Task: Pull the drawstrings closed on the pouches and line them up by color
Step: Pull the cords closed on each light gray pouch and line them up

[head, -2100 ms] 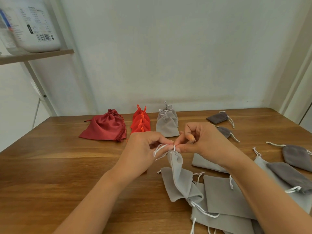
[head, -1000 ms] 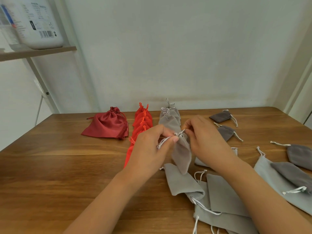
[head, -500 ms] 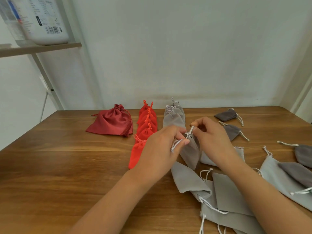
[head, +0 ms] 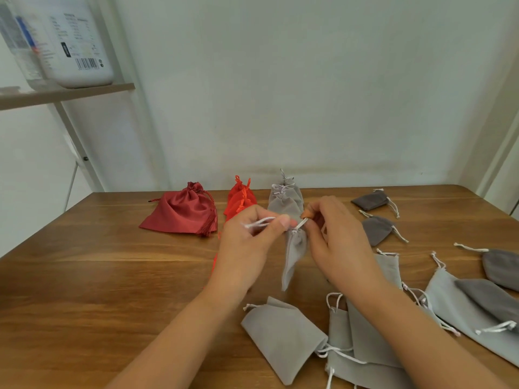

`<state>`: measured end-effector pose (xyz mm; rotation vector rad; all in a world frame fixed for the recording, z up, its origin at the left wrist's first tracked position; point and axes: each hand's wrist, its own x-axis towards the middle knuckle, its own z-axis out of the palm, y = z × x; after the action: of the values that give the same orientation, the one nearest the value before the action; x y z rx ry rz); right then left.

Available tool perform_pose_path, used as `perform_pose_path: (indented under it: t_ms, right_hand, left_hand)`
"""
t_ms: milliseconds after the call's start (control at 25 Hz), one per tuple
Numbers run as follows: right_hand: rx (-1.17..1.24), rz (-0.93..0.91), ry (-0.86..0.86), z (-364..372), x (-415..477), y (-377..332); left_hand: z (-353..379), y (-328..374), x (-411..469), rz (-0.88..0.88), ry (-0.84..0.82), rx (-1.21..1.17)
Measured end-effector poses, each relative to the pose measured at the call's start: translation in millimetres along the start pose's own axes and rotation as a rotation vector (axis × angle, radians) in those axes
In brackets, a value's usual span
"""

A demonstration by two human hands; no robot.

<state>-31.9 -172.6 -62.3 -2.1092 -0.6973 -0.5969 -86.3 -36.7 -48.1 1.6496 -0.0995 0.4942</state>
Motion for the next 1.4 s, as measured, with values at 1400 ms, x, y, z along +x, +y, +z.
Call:
perform_pose_path:
  t_ms: [1400]
  right_hand:
    - [-0.116, -0.321, 0.043, 4, 2, 0]
  left_hand:
    - [-13, 0, 7, -0.133, -0.096, 0.214]
